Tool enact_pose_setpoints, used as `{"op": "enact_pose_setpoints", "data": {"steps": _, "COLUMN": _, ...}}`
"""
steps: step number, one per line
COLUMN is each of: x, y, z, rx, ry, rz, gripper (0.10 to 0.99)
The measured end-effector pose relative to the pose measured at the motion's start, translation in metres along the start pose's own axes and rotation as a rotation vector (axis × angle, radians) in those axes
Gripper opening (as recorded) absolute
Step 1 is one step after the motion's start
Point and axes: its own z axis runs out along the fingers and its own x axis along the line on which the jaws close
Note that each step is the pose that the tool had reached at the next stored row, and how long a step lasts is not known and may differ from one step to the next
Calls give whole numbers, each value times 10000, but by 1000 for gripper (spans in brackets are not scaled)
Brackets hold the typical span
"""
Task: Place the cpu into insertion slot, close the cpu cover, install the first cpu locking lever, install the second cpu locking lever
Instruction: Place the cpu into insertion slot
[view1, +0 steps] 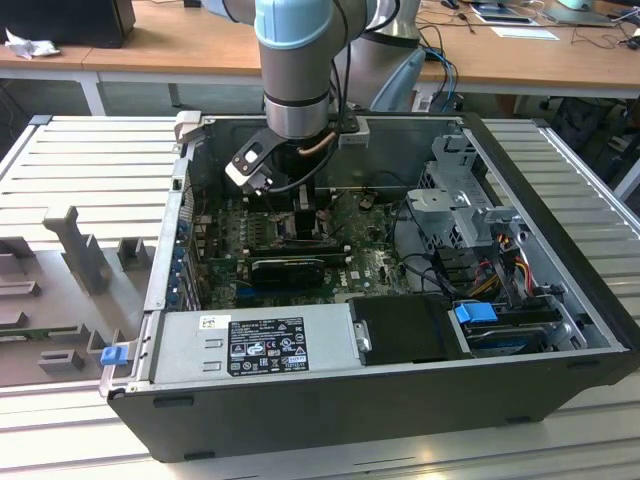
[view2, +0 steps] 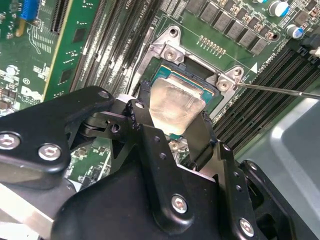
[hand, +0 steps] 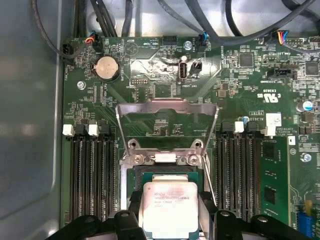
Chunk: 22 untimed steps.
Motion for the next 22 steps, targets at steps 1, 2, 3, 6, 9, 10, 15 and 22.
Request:
{"op": "enact_pose_setpoints", "data": {"steps": 1, "x": 7, "y": 0, "z": 9, "rx": 1, "ry": -2, "rz": -1, "gripper": 525}}
{"op": "enact_pose_setpoints", "data": {"steps": 2, "x": 13, "y": -1, "z": 16, "rx": 0, "ry": -1, "rz": 1, "gripper": 525}}
{"op": "enact_pose_setpoints", "data": {"steps": 3, "x": 19, "y": -1, "z": 26, "rx": 0, "ry": 0, "rz": -1, "gripper": 525}}
{"op": "enact_pose_setpoints", "data": {"steps": 6, "x": 21, "y": 0, "z": 37, "rx": 2, "ry": -2, "rz": 0, "gripper": 525}}
{"op": "enact_pose_setpoints", "data": {"steps": 9, "x": 21, "y": 0, "z": 47, "rx": 2, "ry": -2, "rz": -1, "gripper": 525}}
{"op": "enact_pose_setpoints", "data": {"steps": 10, "x": 21, "y": 0, "z": 47, "rx": 2, "ry": -3, "rz": -1, "gripper": 525}}
{"op": "enact_pose_setpoints", "data": {"steps": 15, "x": 21, "y": 0, "z": 48, "rx": 1, "ry": -1, "rz": -1, "gripper": 537}}
{"op": "enact_pose_setpoints", "data": {"steps": 22, "x": 22, "y": 8, "z": -62, "rx": 23, "ry": 11, "rz": 1, "gripper": 604}}
